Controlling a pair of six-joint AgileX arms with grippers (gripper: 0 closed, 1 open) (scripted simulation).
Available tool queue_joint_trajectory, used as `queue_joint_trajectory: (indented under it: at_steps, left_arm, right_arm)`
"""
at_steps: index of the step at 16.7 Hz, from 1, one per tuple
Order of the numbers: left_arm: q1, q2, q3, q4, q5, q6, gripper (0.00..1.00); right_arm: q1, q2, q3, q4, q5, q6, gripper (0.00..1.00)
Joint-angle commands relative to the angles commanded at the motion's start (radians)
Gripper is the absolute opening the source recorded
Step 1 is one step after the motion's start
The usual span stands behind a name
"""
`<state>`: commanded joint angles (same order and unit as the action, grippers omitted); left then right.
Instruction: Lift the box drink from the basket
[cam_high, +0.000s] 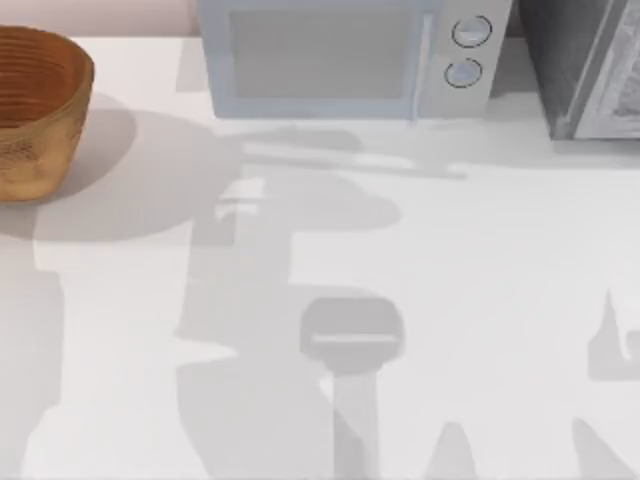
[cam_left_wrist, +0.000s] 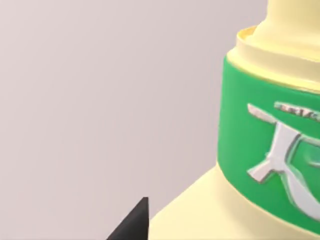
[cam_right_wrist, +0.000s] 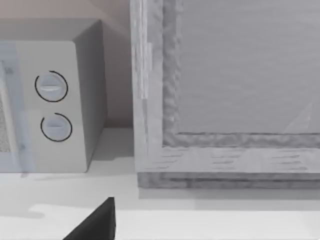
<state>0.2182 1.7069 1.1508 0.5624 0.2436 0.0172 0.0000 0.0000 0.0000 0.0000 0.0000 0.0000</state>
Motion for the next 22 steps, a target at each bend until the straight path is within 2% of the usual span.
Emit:
queue_joint_trajectory:
  at_steps: [3, 7, 17, 22]
  left_arm:
    - [-0.009, -0.065, -0.055, -0.032, -0.011, -0.006, 0.00]
    - [-0.039, -0.299, -0.214, -0.112, -0.043, -0.013, 0.00]
    - [-0.160, -1.331, -0.839, -0.408, -0.176, -0.017, 0.00]
    - [-0.207, -1.645, -1.091, -0.531, -0.230, -0.017, 0.00]
  right_arm:
    - [0.000, 0.000, 0.000, 0.000, 0.000, 0.000, 1.00]
    - [0.000, 0.000, 0.000, 0.000, 0.000, 0.000, 1.00]
    - [0.000, 0.000, 0.000, 0.000, 0.000, 0.000, 1.00]
    - [0.000, 0.000, 0.000, 0.000, 0.000, 0.000, 1.00]
